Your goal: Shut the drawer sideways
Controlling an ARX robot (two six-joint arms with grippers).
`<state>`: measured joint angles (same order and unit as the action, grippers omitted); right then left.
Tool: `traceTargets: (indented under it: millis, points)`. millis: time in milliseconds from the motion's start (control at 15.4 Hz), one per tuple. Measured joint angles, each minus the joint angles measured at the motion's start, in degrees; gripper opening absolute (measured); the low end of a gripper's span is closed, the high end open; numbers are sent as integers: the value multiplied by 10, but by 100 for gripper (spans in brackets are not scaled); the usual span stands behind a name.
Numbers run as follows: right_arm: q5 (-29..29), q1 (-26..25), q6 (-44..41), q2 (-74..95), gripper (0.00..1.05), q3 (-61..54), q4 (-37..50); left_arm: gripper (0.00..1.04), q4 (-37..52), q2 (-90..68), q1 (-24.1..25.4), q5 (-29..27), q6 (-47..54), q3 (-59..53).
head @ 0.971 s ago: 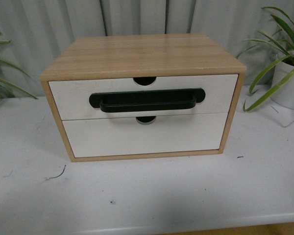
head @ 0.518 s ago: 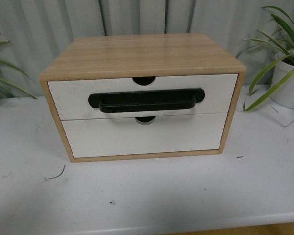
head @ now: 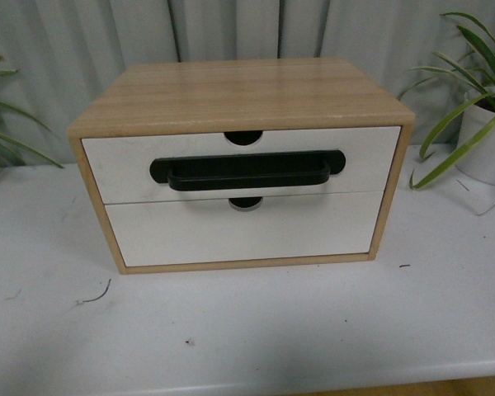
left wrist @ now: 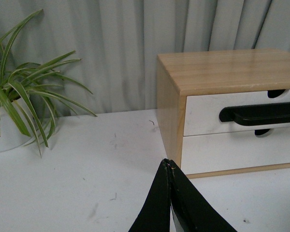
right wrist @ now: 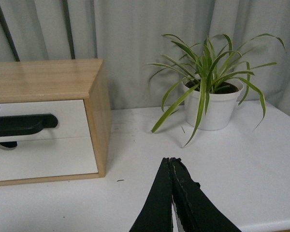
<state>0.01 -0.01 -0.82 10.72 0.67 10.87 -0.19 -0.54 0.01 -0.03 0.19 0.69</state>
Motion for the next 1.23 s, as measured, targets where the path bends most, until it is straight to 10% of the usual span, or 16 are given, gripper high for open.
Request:
traceTargets:
  millis: [453, 971, 1230]
  points:
    - [0, 0, 0, -105, 6, 1, -111, 5, 0, 0, 0, 0, -1, 0]
    - [0, 0, 0, -105, 101, 1, -111, 100, 0, 0, 0, 0, 0, 0]
    - [0, 0, 1, -105, 61, 1, -111, 59, 0, 0, 0, 0, 0, 0]
